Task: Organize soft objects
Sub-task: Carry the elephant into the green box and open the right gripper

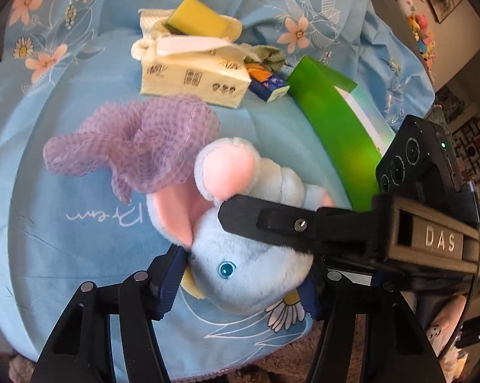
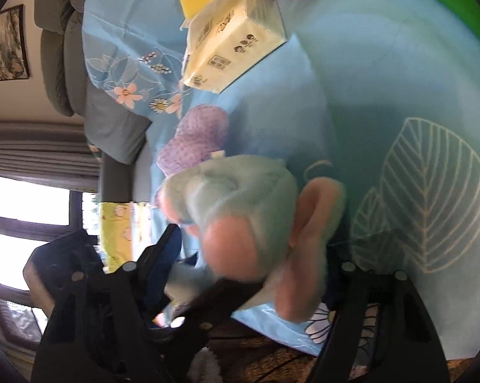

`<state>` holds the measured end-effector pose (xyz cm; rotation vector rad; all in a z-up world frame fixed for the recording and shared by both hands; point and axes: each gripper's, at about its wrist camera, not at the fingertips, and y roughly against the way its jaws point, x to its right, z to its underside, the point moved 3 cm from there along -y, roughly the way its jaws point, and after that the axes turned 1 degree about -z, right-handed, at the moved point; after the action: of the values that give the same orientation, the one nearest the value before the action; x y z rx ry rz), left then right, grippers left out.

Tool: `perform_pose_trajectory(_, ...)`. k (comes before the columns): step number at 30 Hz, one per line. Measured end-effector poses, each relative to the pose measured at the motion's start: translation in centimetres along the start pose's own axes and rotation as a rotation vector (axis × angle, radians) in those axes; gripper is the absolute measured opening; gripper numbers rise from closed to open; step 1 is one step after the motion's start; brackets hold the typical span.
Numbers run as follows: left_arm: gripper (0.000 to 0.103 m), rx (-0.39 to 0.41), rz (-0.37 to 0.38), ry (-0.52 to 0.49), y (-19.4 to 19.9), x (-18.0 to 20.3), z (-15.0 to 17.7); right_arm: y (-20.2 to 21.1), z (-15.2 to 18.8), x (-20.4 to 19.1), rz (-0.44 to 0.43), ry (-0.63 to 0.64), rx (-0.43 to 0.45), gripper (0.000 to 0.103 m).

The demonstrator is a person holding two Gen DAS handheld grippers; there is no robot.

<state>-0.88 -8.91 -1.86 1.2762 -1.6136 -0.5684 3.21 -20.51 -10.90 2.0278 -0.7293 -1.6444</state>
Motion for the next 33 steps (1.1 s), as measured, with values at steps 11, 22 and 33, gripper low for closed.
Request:
perform_pose_trajectory(11, 0.062, 0.157, 0.028, -0.219, 3.2, 8.0, -3.4, 7.7, -0.9, -2.3, -0.019, 0.071, 0.197, 0.062)
perform_pose_trajectory(22, 0.062, 0.232, 0.111, -0.388, 2.2, 16.0, -8.2, 16.7, -3.9, -2.1, -0.016, 0.049, 0.459, 0.06)
perform_pose_trajectory(33, 0.062, 0.243, 0.183, -0.488, -2.1, 20.8, -14.1, 21.3, -9.3, -0.4, -0.009, 0.019, 0.628, 0.06)
